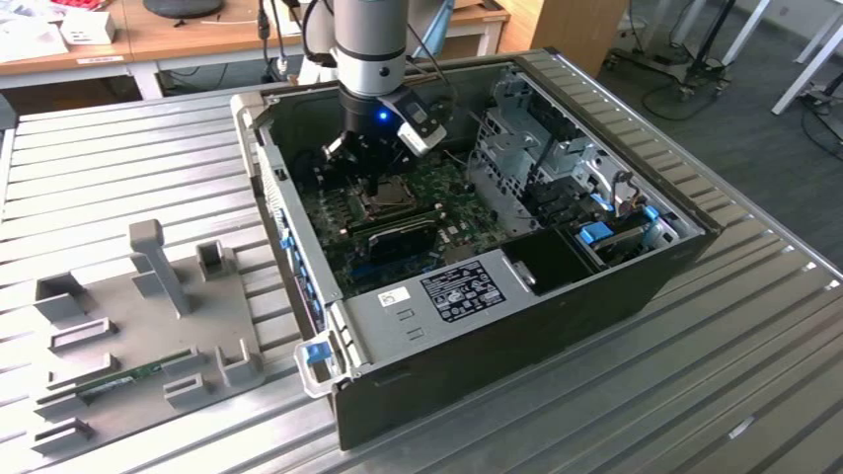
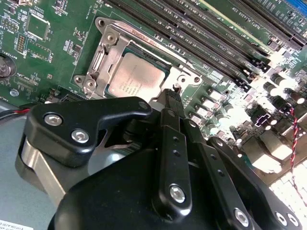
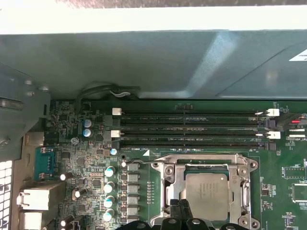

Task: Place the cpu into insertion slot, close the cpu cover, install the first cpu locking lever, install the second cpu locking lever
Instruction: 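Close the cpu cover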

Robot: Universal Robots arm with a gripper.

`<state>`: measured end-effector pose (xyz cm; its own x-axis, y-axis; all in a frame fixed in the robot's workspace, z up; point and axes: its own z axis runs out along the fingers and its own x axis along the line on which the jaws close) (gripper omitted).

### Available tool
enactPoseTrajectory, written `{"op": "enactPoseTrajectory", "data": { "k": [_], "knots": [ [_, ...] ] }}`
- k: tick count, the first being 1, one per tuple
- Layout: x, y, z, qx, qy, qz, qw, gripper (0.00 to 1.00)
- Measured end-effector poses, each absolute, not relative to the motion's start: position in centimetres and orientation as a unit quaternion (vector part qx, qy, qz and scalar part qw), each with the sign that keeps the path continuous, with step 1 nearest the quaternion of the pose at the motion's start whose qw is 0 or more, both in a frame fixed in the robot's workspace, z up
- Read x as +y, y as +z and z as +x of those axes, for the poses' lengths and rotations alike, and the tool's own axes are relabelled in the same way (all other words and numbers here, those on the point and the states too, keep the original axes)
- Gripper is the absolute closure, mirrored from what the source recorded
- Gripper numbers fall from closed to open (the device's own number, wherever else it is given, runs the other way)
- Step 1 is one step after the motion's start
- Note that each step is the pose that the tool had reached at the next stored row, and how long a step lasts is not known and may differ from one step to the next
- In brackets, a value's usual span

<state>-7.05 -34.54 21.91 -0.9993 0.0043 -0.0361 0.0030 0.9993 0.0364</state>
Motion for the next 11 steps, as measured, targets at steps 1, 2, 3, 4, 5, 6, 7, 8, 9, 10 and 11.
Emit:
{"op": "enactPoseTrajectory", "data": {
  "k": [1,2,3,4,5,6,7,8,9,10,11],
  "knots": [
    [-34.54,21.91,-7.05,1.0,0.018,0.002,0.018,0.9],
    [-34.54,21.89,-7.05,1.0,0.018,0.002,0.018,0.9],
    [-34.53,21.79,-7.05,1.0,0.018,0.002,0.018,0.9],
    [-34.54,21.69,-7.05,1.0,0.018,0.002,0.018,0.9],
    [-34.54,21.57,-7.05,1.0,0.018,0.002,0.018,0.9],
    [-34.54,21.45,-7.05,1.0,0.018,0.002,0.018,0.9],
    [-34.54,21.32,-7.06,1.0,0.018,0.002,0.018,0.9],
    [-34.54,21.19,-7.07,1.0,0.018,0.002,0.018,0.9],
    [-34.52,21.12,-7.08,1.0,0.018,0.002,0.018,0.9],
    [-34.44,21.1,-7.09,1.0,0.018,0.002,0.018,0.9],
    [-34.2,21.06,-7.12,1.0,0.018,0.002,0.018,0.9]
  ]
}}
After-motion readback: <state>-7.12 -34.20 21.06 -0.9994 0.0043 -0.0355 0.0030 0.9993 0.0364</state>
